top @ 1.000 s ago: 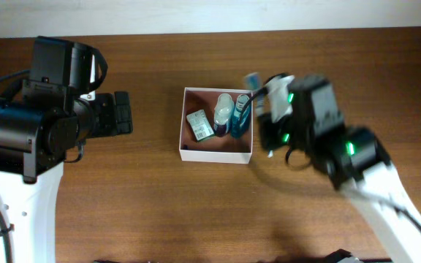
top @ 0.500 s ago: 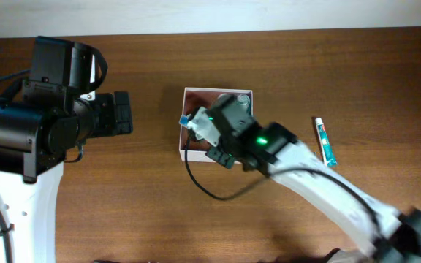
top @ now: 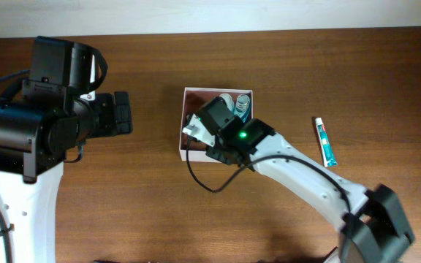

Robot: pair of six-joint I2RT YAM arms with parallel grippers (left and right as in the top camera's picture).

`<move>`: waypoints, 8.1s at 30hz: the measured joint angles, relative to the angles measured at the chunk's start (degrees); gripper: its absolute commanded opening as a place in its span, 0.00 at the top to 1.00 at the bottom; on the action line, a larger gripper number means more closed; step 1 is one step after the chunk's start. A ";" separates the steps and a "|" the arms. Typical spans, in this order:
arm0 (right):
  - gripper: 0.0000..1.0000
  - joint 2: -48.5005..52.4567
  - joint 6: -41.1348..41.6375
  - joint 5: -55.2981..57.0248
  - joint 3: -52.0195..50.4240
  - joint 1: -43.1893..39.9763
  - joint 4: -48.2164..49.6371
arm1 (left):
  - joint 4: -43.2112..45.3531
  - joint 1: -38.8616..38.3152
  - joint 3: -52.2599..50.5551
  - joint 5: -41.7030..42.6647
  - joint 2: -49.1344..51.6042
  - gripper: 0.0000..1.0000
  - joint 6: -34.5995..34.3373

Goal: Pack container

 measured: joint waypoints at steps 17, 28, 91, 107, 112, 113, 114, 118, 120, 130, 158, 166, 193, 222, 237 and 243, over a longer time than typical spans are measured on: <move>0.40 -24.41 36.85 2.25 0.07 -23.34 -16.44 | 0.00 0.00 0.00 0.00 0.00 0.01 0.00; 0.32 -4.22 41.16 0.24 -0.07 -44.02 -14.16 | 0.00 0.00 0.00 0.00 0.00 0.01 0.00; 0.96 -3.23 -6.91 -6.80 2.51 0.11 -2.75 | 0.02 0.00 0.00 0.00 0.00 0.01 0.00; 0.01 -11.72 12.74 -2.21 8.68 -0.22 -12.87 | -0.02 0.00 0.00 0.00 0.00 0.00 0.00; 0.01 -24.68 17.94 -2.16 10.91 -0.22 -17.92 | 0.00 0.00 0.00 0.00 0.00 0.01 0.00; 0.01 -27.26 18.60 -2.21 11.02 -0.22 -18.45 | 0.00 0.00 0.00 0.00 0.00 0.01 0.00; 0.01 -29.86 19.10 -2.23 11.06 -0.22 -19.19 | 0.00 0.00 0.00 0.00 0.00 0.01 0.00; 0.01 -38.88 20.24 -4.37 11.10 -0.22 -20.15 | 0.00 0.00 0.00 0.00 0.00 0.01 0.00; 0.01 -42.93 20.52 -7.39 11.19 -0.22 -20.57 | 0.00 0.00 0.00 0.00 0.00 0.01 0.00; 0.01 -53.18 20.13 -9.88 11.30 -0.22 -26.56 | 0.00 0.00 0.00 0.00 0.00 0.00 0.00; 0.01 -88.26 19.74 -16.74 -49.00 -40.79 -4.02 | 0.02 0.00 0.00 -0.24 0.00 0.01 0.00; 0.01 -95.58 19.74 -17.57 -60.48 -40.85 0.52 | 0.00 0.00 0.00 -0.24 0.00 0.01 0.00; 0.01 -96.74 19.74 -17.53 -66.25 -40.85 2.40 | 0.00 0.00 0.00 -0.24 0.00 0.01 0.00; 0.01 -96.85 19.71 -17.53 -66.25 -40.85 2.56 | 47.82 10.69 -55.47 8.72 -36.24 0.00 4.33; 0.01 -96.89 19.71 -17.53 -66.25 -40.85 2.56 | 57.13 12.55 -98.44 10.64 -69.00 0.01 4.72; 0.01 -96.89 19.71 -17.53 -66.25 -40.85 2.54 | 61.20 12.55 -109.87 13.25 -77.05 0.01 4.72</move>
